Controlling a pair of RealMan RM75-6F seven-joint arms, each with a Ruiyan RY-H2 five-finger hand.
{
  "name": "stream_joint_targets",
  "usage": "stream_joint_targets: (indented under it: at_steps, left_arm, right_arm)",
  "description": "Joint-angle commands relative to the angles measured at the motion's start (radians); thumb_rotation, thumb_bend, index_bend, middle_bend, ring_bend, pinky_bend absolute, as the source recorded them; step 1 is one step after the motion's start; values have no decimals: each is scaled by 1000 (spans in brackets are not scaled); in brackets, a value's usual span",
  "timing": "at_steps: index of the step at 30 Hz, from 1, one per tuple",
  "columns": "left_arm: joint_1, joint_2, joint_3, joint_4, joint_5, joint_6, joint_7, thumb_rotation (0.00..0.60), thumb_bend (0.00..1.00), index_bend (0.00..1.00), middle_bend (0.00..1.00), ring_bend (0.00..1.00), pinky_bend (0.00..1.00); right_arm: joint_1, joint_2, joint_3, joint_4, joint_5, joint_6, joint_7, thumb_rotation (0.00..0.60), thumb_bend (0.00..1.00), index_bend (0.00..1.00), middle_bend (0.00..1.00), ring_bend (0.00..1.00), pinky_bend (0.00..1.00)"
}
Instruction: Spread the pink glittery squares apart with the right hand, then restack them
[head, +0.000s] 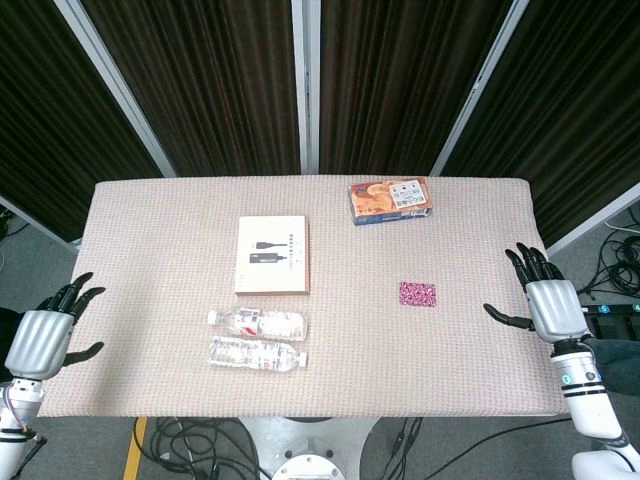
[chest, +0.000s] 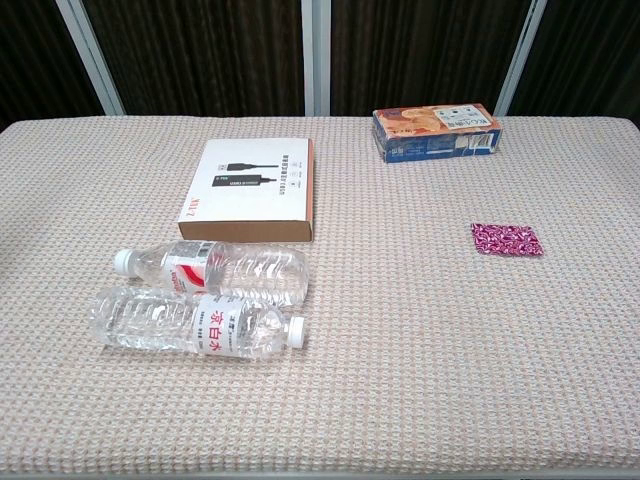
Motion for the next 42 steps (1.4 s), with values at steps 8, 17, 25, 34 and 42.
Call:
stream_joint_targets:
  at_steps: [8, 17, 25, 34, 42]
  left_arm:
    - [2, 10, -7, -9, -3, 9, -2, 600, 1, 261, 188, 208, 389]
    - [-2, 12, -11, -10, -8, 5, -12, 600, 0, 260, 188, 208, 389]
    - [-1, 6, -12, -21, -2, 16, 7, 600, 0, 260, 188, 208, 389]
    - [4, 6, -5, -23, 0, 14, 8, 600, 0, 260, 188, 208, 389]
    - [5, 14, -5, -13, -4, 11, -4, 600, 0, 260, 188, 208, 389]
  right_arm:
    - [1, 13, -1, -29, -17, 11, -10, 13, 90, 37, 0, 0, 204]
    - [23, 16, -15, -37, -55, -18, 18, 14, 98, 39, 265, 278, 396]
    - [118, 37, -38, -110, 19, -251, -127, 16, 182, 26, 636, 671, 598]
    - [255, -13, -48, -118, 218, -515, -325, 0, 351, 16, 909, 988, 982]
    - [304, -74, -69, -111, 337, -533, -423, 0, 390, 16, 971, 1000, 982]
